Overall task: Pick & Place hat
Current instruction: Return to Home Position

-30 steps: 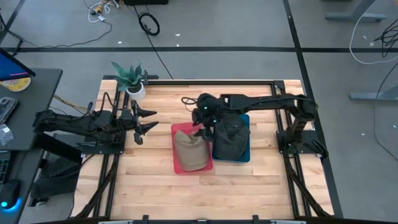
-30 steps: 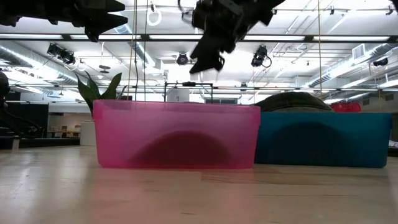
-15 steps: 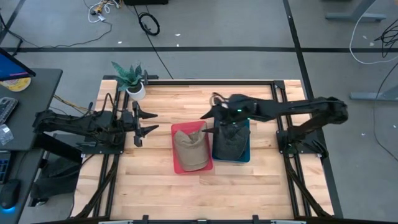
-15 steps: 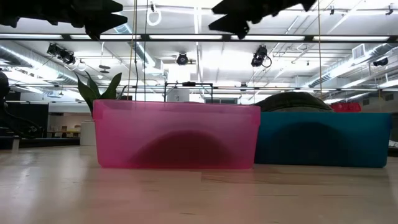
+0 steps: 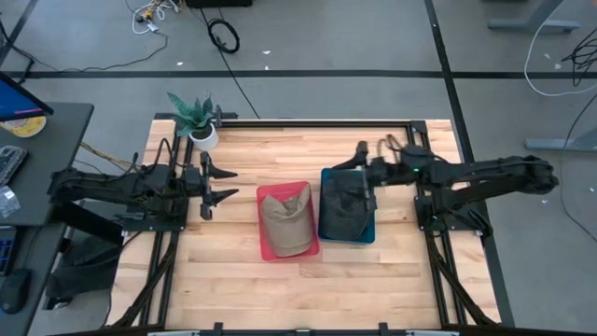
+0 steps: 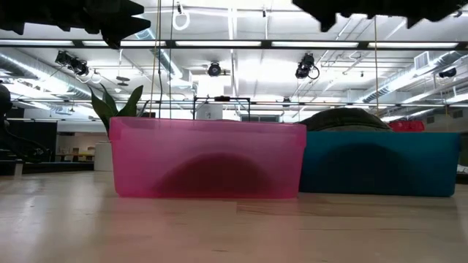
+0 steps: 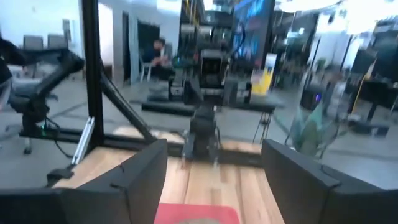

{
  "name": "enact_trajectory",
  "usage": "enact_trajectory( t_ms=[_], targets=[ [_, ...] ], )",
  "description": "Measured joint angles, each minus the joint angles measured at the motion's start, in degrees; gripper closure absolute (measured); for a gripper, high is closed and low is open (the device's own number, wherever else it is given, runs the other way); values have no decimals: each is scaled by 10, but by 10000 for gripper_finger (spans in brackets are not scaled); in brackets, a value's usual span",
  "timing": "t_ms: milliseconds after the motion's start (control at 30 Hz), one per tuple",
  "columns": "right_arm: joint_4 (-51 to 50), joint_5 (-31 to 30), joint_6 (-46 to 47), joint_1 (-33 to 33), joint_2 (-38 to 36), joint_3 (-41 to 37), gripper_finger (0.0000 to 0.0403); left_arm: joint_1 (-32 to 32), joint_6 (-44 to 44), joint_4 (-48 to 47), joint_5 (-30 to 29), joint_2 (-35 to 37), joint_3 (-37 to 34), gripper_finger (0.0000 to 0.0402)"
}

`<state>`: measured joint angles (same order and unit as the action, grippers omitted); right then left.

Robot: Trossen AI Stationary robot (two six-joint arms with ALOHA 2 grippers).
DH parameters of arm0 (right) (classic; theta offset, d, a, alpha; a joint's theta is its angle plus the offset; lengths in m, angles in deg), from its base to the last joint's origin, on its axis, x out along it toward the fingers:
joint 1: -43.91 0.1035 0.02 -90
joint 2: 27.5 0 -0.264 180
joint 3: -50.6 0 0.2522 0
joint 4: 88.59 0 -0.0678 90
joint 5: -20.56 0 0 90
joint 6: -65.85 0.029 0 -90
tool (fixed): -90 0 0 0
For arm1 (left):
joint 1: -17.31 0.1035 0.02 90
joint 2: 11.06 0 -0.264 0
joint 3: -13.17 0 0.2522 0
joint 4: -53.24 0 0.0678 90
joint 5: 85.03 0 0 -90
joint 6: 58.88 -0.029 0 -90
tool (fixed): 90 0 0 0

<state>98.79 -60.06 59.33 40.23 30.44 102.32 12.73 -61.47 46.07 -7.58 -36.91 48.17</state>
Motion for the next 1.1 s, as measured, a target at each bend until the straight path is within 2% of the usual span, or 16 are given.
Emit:
enact_trajectory(
  t_ms=[233,433,567,700,900,1100],
  targets=[
    [93,-1,-7,0,-109,-99,140,0,0,0,0,1,0,189],
    [98,-1,-10,0,-205,-150,140,1,-7,7,-6,4,-15,189],
    [91,1,-6,0,-269,-176,140,8,-7,47,-12,18,-45,189],
    [90,1,-10,0,-340,-210,140,16,-6,64,-12,49,-64,188],
    [95,1,-15,0,-419,-250,140,19,0,67,22,118,-75,189],
    [96,0,-24,0,-467,-275,140,19,0,14,23,189,-78,189]
  ],
)
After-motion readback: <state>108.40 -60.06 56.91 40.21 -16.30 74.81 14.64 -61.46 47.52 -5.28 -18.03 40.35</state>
